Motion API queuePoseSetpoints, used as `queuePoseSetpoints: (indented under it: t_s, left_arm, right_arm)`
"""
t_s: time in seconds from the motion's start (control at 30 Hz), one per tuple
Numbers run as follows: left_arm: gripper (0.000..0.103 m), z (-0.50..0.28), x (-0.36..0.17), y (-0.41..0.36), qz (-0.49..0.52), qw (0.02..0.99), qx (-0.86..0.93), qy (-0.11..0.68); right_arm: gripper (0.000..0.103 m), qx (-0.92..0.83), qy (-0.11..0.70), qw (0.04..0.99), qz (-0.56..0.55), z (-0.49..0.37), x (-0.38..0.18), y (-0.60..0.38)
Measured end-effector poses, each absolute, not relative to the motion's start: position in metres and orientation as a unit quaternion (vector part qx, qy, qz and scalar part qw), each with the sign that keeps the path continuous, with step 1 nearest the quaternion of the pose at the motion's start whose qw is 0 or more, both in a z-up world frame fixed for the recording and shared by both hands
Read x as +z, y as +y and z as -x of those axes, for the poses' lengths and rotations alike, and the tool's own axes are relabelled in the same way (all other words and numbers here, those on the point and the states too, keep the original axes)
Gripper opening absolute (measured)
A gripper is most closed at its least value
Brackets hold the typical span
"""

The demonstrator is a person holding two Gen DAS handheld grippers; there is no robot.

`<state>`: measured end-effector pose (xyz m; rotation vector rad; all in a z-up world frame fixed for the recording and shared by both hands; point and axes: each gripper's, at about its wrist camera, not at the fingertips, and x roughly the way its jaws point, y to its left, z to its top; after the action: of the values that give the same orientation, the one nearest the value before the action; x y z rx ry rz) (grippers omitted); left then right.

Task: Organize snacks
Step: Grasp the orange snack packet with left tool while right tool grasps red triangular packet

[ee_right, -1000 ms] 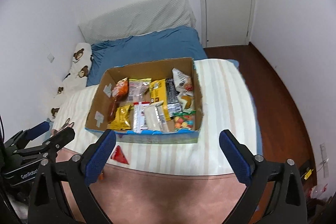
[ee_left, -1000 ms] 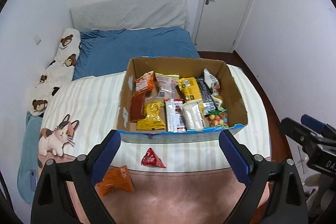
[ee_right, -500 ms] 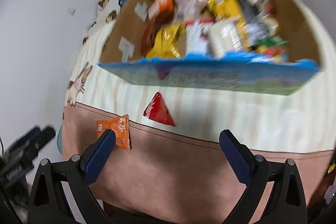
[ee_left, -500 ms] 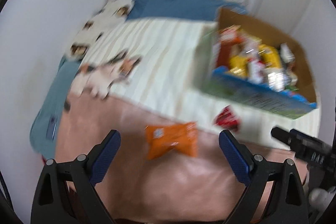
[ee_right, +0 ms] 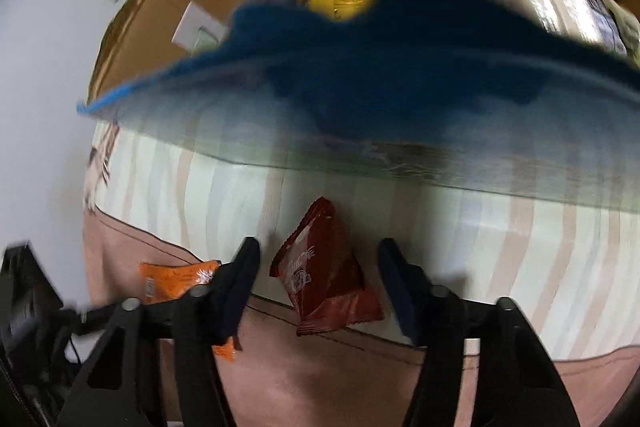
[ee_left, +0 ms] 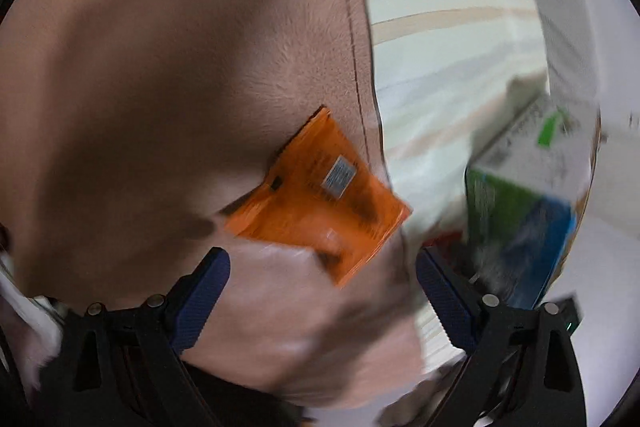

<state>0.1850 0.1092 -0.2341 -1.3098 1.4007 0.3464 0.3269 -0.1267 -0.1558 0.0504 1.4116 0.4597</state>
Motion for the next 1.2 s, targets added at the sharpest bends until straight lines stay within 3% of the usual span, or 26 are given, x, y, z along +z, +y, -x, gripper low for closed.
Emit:
queuePoseSetpoints:
  t_s: [0.03,0.23,0.5,0.67,0.7,0.8,1.03,1.2]
  left_arm:
    - [0.094,-0.19,-0.242,0.109,0.565,0.551,0.15,0.595]
    - [0.089,-0.217,-0.261,0.095,0.543,0.555,0.174,0.606]
    - [0.084,-0.265,-0.238,0.004,0.215,0.687,0.083,0.689]
    - [0.084,-0.259,-0.238,-0.05,0.065,0.703,0.011,0.708]
    - [0.084,-0.254,-0.237,-0.055,0.051,0.702,0.006,0.711]
    - [0.084,-0.238,-0.223,-0.045,0.106,0.697,0.01,0.709]
    - [0.085,-0.23,-0.199,0.026,0.395,0.665,0.082,0.629]
    - [0.085,-0.265,-0.235,0.027,0.402,0.627,0.134,0.654]
  right_arm:
    - [0.043,0.212,0.641,0.737,-0.002,-0.323,-0.157,-0.124]
    - [0.043,0.219,0.64,0.735,0.054,-0.297,-0.16,-0.134]
    - [0.042,0.194,0.664,0.721,0.049,-0.264,-0.161,-0.189]
    - [0.044,0.172,0.686,0.707,-0.003,-0.251,-0.17,-0.225]
    - [0.048,0.168,0.692,0.702,-0.021,-0.252,-0.172,-0.231]
    - [0.079,0.154,0.703,0.692,-0.058,-0.254,-0.176,-0.244]
    - [0.088,0.142,0.693,0.7,-0.096,-0.255,-0.166,-0.259]
    - [0.088,0.138,0.699,0.693,-0.11,-0.263,-0.156,-0.272]
